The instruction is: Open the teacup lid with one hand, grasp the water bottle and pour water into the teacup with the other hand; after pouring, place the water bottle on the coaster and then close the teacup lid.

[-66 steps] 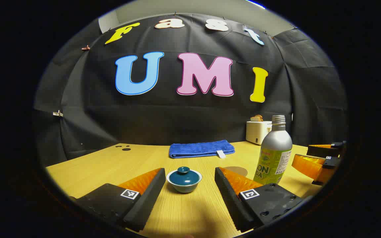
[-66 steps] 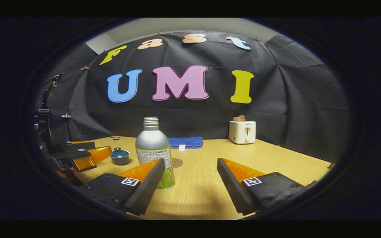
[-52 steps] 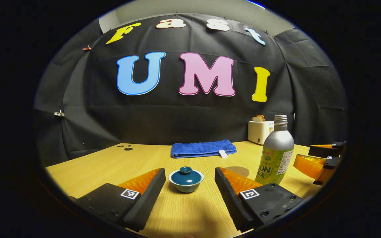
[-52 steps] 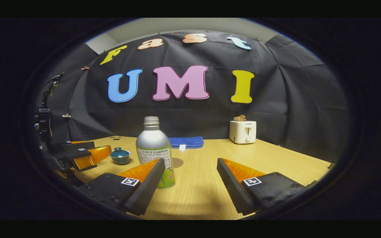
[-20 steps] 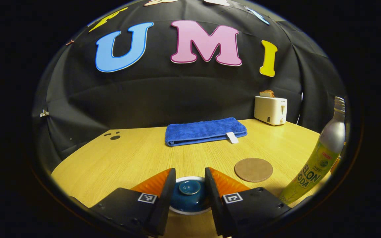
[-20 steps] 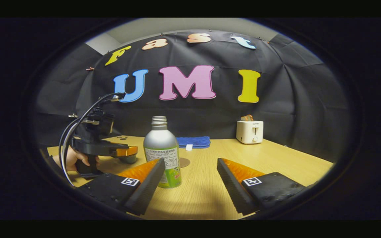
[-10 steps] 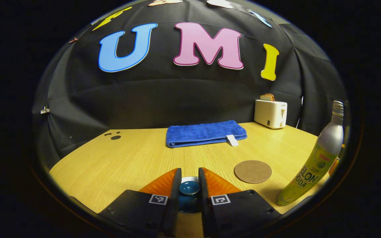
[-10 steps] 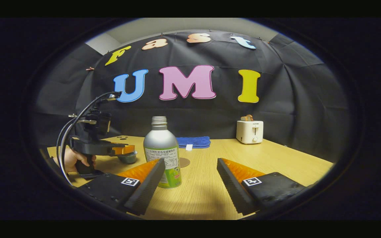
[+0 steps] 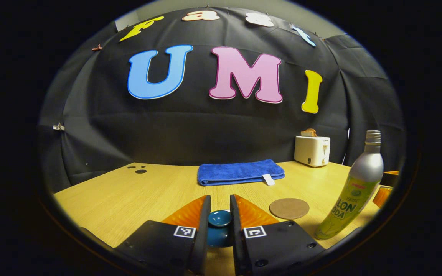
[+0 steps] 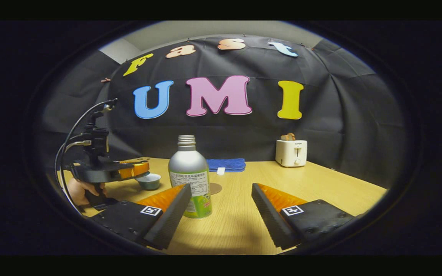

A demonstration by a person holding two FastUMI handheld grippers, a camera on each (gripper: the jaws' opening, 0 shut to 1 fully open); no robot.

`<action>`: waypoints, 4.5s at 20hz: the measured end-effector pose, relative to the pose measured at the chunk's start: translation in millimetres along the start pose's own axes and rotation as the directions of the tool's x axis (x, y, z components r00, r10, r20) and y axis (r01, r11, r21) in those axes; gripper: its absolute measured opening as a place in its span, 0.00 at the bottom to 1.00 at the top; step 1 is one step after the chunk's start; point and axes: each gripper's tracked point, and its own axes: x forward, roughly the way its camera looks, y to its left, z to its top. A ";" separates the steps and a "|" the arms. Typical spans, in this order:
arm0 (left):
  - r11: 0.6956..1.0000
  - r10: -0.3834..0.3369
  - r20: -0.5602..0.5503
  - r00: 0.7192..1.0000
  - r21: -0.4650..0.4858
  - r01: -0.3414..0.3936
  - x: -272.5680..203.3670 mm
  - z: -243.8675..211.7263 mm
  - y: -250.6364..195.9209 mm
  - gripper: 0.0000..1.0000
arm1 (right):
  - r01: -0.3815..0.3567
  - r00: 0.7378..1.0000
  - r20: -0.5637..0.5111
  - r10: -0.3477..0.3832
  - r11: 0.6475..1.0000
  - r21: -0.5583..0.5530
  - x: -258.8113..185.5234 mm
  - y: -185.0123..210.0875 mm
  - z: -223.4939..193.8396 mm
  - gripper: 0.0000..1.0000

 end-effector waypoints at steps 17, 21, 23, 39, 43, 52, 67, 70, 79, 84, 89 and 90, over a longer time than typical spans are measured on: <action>1.000 -0.007 0.046 0.999 0.012 0.007 -32.5 4.3 52.0 0.31 | -0.035 0.999 0.000 0.035 0.998 -0.058 24.0 35.1 5.4 0.98; 0.999 -0.038 0.046 0.998 0.014 0.038 -30.7 4.4 48.0 0.31 | -0.031 0.999 -0.021 0.031 0.999 0.012 48.9 41.1 2.3 0.98; 0.999 -0.051 0.046 0.998 0.015 0.051 -33.4 4.4 46.8 0.31 | -0.019 0.999 -0.044 0.020 1.000 0.025 61.5 42.2 -3.8 0.98; 0.999 -0.036 0.046 0.998 0.016 0.035 -22.8 4.1 79.1 0.31 | -0.001 0.995 -0.101 0.003 1.000 0.019 90.6 44.6 -18.7 0.83; 0.999 -0.029 0.047 0.998 0.015 0.029 -21.2 3.6 87.3 0.31 | 0.029 0.994 -0.107 -0.029 1.000 -0.002 91.3 44.0 -21.2 0.82; 0.999 -0.038 0.047 0.998 0.017 0.038 -19.9 3.9 94.3 0.31 | 0.062 0.993 -0.095 -0.066 0.997 -0.041 91.3 40.5 -19.6 0.70; 0.999 0.036 0.044 0.998 0.013 -0.037 -19.1 3.2 142.5 0.31 | -0.063 0.992 0.002 0.124 0.517 -0.854 147.8 79.5 33.3 0.70; 0.999 0.047 0.043 0.998 0.012 -0.048 -19.4 3.8 147.8 0.31 | -0.063 0.987 -0.003 0.159 0.374 -0.925 164.7 81.5 26.2 0.70; 0.999 0.047 0.043 0.998 0.013 -0.047 -19.8 3.8 147.0 0.31 | -0.114 0.976 -0.090 0.198 0.112 -0.987 177.9 75.4 3.0 0.70; 0.999 0.043 0.043 0.998 0.013 -0.044 -20.5 2.7 145.8 0.31 | -0.077 0.968 -0.074 0.241 0.000 -0.997 174.6 81.6 -4.0 0.70; 0.999 0.043 0.043 0.998 0.013 -0.044 -20.6 3.2 145.9 0.31 | -0.049 0.964 -0.066 0.257 -0.069 -0.996 177.3 87.5 -8.5 0.72; 0.999 0.043 0.043 0.998 0.013 -0.044 -20.5 3.4 146.1 0.31 | -0.042 0.963 -0.063 0.262 -0.085 -0.996 175.5 88.4 -8.7 0.70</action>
